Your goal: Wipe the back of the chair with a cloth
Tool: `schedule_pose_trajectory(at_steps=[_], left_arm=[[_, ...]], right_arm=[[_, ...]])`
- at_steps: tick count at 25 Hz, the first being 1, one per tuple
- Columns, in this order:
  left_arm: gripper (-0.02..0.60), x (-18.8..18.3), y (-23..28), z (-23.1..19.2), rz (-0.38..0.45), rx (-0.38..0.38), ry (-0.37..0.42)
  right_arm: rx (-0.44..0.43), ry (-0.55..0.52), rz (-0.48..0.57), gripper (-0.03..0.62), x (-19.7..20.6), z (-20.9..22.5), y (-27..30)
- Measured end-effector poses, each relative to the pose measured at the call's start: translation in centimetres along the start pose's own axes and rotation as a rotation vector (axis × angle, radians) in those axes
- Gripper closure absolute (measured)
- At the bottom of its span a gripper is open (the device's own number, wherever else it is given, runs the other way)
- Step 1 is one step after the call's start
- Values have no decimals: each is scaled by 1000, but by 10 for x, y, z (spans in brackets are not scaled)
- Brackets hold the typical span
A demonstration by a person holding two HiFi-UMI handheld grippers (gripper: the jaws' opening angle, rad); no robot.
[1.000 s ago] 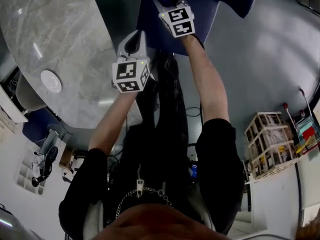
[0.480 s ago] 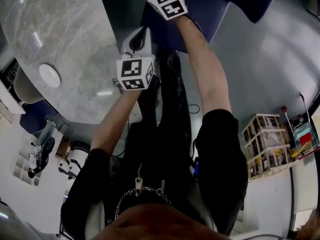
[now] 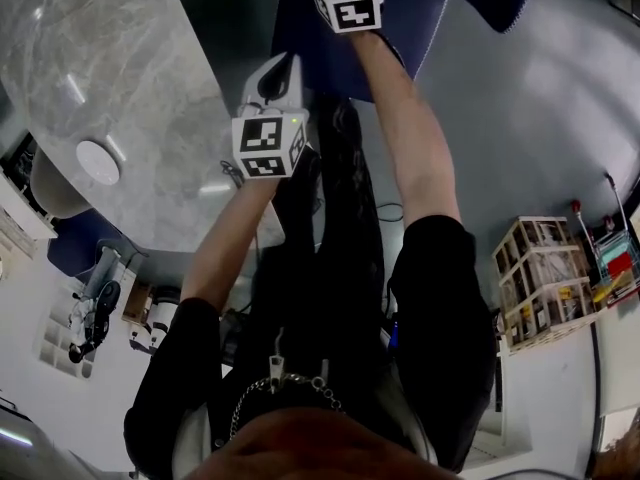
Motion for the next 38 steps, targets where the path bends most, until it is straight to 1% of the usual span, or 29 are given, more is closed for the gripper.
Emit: schedule_pose_trajectory(at_steps=[3,6,8,12,19,26,38], left_arm=[[571,2,2,5,-13,26,25],[571,2,3,6,-16,32,34],[571,1,5,8,-15,35,41],[571,1,7,14,-22,53,55],[571,3,6,21,-29,65,83],[571,3,7,20,-32,75,95],[571,2,15,38,-38,130,129]], right_arm=[[69,56,11,447,5,15,-9],[134,118,17,447,12,31,-17],[169,139,17,447,15,42,-22],[210,145,16,447,20,57,-32],[261,154,15,445,23,70,-47],[320,169,13,445,28,87,-63],[484,245,11,444,41,129,-110]])
Point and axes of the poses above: the fingertips, and each gripper's own axes: y forward along the fingers, z to its right, x out of its underside, the point moved 6 cm from there along -y, backward along the fingers, and after that the axes turned 6 degrees about y, right-handed, at the moved point
